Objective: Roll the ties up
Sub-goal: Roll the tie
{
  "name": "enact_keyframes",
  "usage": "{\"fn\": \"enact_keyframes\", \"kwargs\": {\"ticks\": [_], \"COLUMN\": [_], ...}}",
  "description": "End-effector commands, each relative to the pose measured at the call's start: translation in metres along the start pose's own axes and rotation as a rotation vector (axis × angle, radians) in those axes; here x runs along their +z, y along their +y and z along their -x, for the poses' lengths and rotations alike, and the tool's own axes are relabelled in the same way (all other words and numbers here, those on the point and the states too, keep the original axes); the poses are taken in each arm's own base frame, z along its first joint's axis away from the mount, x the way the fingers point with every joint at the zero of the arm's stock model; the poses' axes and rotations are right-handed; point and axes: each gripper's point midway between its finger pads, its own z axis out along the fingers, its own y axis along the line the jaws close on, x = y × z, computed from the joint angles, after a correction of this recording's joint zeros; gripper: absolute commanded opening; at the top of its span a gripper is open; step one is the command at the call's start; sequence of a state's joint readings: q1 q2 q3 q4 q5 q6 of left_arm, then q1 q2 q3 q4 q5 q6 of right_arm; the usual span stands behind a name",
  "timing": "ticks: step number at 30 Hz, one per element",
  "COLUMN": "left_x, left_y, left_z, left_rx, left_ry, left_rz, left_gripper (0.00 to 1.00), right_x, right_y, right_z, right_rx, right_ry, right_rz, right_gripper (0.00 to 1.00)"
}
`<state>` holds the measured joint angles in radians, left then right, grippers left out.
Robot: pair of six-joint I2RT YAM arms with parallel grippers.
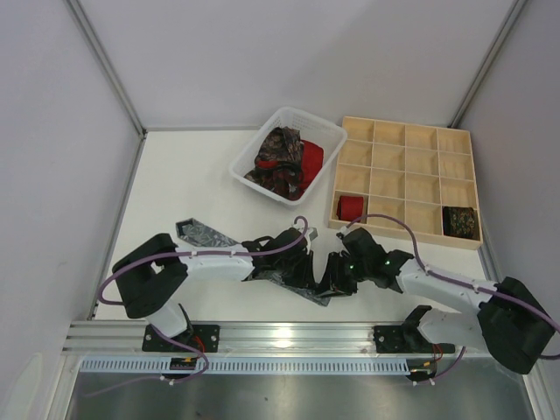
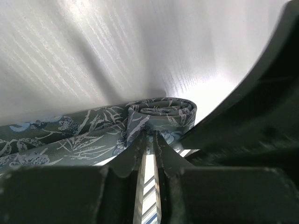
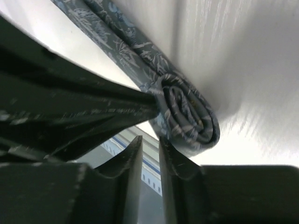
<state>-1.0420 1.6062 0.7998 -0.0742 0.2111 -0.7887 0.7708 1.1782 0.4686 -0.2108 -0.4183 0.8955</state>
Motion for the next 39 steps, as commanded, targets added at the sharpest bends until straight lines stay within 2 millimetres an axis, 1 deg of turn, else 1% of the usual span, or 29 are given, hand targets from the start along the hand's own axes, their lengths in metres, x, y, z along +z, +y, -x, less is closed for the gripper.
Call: {"fn": "enact_keyframes", "kwargs": {"ticks": [1, 2, 6, 9, 10, 12, 13, 14, 18, 20, 26, 30, 35, 36, 39], "left_x": [0.002, 0.002, 0.001, 0.001, 0.001, 0.002, 0.003, 0.003, 0.007, 0.008, 0.006, 0.005, 0.007, 0.007, 0.007], "left_y": [-0.01, -0.009, -0.006, -0.002, -0.001, 0.002, 0.003, 0.004, 0.011, 0.013, 0.017, 0.018, 0.02, 0.021, 0.021], "left_z": [0.01, 0.009, 0.008, 0.005, 0.005, 0.003, 0.004, 0.003, 0.001, 0.002, 0.002, 0.003, 0.001, 0.0, 0.0], "left_rx": [-0.005, -0.004, -0.004, -0.001, -0.002, 0.0, 0.0, -0.001, -0.007, -0.008, -0.012, -0.009, -0.012, -0.011, -0.01], "left_ry": [-0.031, -0.031, -0.032, -0.03, -0.031, -0.026, -0.027, -0.024, -0.016, -0.019, -0.02, -0.021, -0.017, -0.016, -0.019], "left_rz": [-0.04, -0.038, -0.028, -0.02, -0.016, -0.007, -0.005, -0.003, 0.009, 0.01, 0.015, 0.016, 0.018, 0.021, 0.018], "left_gripper": [0.16, 0.15, 0.15, 0.15, 0.15, 0.16, 0.15, 0.15, 0.15, 0.15, 0.15, 0.15, 0.15, 0.15, 0.15], "right_x": [-0.022, -0.026, -0.039, -0.04, -0.038, -0.034, -0.029, -0.026, -0.014, -0.009, 0.0, 0.006, 0.01, 0.01, 0.008], "right_y": [0.001, -0.006, -0.012, -0.022, -0.028, -0.029, -0.035, -0.03, -0.034, -0.031, -0.024, -0.025, -0.018, -0.018, -0.018], "right_z": [0.005, 0.001, 0.0, -0.004, -0.008, -0.007, -0.011, -0.005, 0.0, 0.006, 0.015, 0.015, 0.014, 0.015, 0.015], "right_rx": [0.009, 0.031, 0.063, 0.093, 0.117, 0.13, 0.149, 0.141, 0.156, 0.147, 0.146, 0.151, 0.158, 0.159, 0.134], "right_ry": [-0.031, -0.015, -0.03, -0.034, -0.024, -0.025, -0.015, -0.037, -0.05, -0.069, -0.077, -0.05, -0.018, -0.016, -0.001], "right_rz": [-0.062, -0.092, -0.093, -0.101, -0.101, -0.079, -0.08, -0.049, -0.033, -0.011, 0.031, 0.025, 0.05, 0.046, 0.021], "right_gripper": [0.35, 0.37, 0.43, 0.48, 0.51, 0.54, 0.56, 0.58, 0.61, 0.62, 0.62, 0.59, 0.53, 0.48, 0.42]}}
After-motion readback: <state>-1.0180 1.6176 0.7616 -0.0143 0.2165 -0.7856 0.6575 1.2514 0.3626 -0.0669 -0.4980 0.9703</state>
